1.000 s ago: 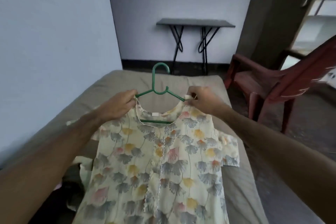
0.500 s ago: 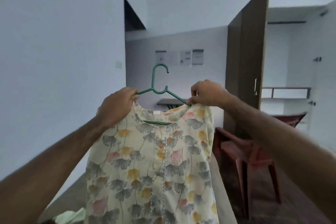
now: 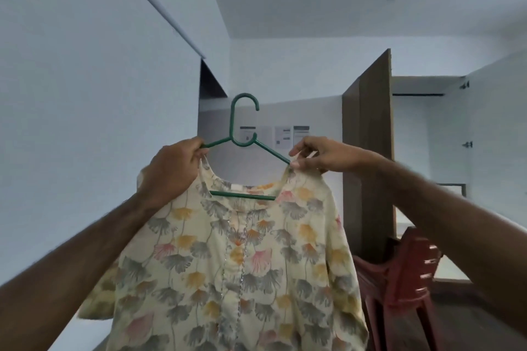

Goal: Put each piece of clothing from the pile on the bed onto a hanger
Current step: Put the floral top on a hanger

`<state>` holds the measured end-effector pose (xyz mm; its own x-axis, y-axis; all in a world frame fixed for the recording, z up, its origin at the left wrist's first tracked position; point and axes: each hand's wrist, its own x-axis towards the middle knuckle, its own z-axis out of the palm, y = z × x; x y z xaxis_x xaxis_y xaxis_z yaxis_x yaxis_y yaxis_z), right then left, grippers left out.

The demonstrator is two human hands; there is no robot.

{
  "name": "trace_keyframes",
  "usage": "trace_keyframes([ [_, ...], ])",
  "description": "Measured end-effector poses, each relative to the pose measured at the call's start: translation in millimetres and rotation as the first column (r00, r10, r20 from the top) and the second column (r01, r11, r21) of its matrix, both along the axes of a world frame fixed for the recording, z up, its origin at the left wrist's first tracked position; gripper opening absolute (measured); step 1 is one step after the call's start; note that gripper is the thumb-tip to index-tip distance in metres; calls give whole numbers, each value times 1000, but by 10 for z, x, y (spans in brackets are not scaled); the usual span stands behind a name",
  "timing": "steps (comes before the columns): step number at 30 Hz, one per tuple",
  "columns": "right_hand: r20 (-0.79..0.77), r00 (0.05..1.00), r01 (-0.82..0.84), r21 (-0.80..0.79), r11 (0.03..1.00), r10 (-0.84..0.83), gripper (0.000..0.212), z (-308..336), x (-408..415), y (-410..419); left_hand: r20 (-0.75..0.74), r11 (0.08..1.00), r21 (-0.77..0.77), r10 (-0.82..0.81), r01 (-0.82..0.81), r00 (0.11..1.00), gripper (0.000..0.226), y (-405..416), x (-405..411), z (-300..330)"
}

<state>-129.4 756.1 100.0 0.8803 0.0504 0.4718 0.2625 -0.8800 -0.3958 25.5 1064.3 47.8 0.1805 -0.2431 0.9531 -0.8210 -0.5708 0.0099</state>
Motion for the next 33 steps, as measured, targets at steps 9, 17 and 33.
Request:
trace_keyframes([
  [9, 47, 985, -171, 108, 979, 167, 12, -114, 32, -45, -51, 999, 17, 50, -49, 997, 18, -47, -58, -14],
  [17, 433, 901, -112, 215, 970, 8, 10, -107, 341, 112, -24, 997, 72, 16, -14, 1000, 21, -262, -13, 62],
  [33, 234, 965, 110, 37, 993, -116, 32, -40, 1164, -2431, -27, 987, 117, -104, 106, 994, 20, -2838, 1265, 169],
])
